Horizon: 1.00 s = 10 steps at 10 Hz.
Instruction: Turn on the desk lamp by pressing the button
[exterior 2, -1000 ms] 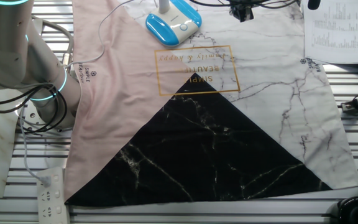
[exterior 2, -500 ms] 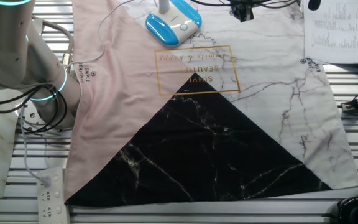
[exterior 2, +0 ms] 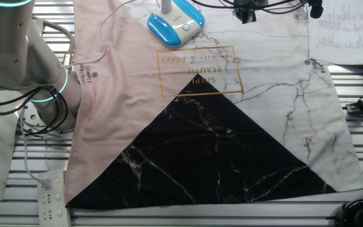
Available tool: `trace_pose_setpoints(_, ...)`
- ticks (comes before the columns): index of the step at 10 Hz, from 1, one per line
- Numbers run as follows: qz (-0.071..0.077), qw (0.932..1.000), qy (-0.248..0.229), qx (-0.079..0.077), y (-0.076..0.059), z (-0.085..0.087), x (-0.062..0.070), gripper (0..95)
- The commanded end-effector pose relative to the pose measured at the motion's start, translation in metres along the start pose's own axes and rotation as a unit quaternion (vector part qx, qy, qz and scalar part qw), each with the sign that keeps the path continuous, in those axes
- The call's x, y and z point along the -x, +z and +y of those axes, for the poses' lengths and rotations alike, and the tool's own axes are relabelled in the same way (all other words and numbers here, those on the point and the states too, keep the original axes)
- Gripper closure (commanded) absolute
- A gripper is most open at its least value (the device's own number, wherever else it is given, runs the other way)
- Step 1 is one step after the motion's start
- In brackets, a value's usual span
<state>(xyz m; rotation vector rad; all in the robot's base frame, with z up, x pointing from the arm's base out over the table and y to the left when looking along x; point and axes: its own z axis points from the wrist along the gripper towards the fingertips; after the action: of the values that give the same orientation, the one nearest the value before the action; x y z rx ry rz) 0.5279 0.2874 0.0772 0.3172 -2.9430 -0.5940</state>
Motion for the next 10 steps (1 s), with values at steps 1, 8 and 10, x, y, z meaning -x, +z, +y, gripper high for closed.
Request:
trace_pose_setpoints(1,0.024,0.9996,0.016,0.001,0.0,0.0,0.0,95.0)
trace_pose_setpoints(8,0.031,0.9995,0.004,0.002,0.003,0.0,-0.001,95.0)
trace_pose_setpoints(10,0.03,0.9995,-0.001,0.007,0.011,-0.004,-0.003,95.0)
